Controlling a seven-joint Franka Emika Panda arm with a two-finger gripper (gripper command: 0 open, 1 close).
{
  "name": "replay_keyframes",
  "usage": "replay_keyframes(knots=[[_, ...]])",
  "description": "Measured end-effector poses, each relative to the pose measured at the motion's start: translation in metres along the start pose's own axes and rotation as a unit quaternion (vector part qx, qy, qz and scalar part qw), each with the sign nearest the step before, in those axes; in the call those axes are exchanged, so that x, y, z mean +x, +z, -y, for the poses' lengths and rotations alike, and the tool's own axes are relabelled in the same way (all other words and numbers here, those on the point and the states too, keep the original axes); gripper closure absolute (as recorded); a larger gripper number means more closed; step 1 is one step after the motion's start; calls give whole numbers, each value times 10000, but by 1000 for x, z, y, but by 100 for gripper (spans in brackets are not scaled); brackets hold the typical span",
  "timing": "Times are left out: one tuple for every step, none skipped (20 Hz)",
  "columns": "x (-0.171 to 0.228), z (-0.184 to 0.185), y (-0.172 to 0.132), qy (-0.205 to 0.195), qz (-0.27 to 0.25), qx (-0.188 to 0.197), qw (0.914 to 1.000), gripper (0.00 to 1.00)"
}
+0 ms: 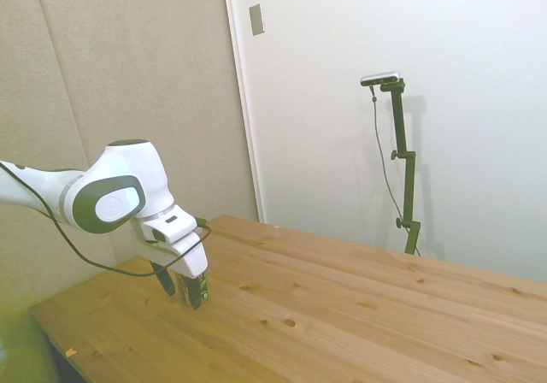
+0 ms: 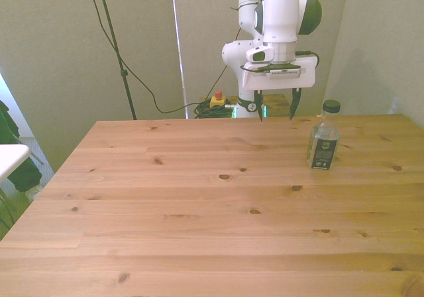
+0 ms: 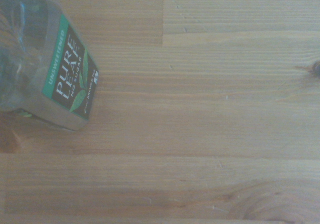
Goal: Knock down the bottle
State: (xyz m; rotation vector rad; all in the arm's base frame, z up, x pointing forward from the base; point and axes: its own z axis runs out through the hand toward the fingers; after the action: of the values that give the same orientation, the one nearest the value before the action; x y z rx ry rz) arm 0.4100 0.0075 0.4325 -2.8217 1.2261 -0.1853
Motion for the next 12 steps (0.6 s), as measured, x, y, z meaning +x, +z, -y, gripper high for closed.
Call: replay_keyframes(knots=[[0, 0, 0, 0, 2, -5, 10000, 0], [-1, -1, 2, 19, 15, -21, 10000, 0], [-5, 1, 3, 61, 23, -45, 10000, 100], [-12, 5, 3, 75, 25, -60, 10000, 100], [-21, 11, 2, 105, 25, -51, 9999, 100], [-33, 18, 0, 145, 16, -26, 9999, 100], [-44, 25, -3, 193, -1, 11, 9998, 100], [-54, 31, -6, 236, -11, 61, 9997, 100], [-61, 36, -10, 280, -31, 102, 9996, 100], [-67, 41, -14, 323, -49, 143, 9994, 100], [-70, 44, -18, 382, -69, 189, 9991, 100], [-72, 49, -23, 486, -92, 228, 9985, 100]])
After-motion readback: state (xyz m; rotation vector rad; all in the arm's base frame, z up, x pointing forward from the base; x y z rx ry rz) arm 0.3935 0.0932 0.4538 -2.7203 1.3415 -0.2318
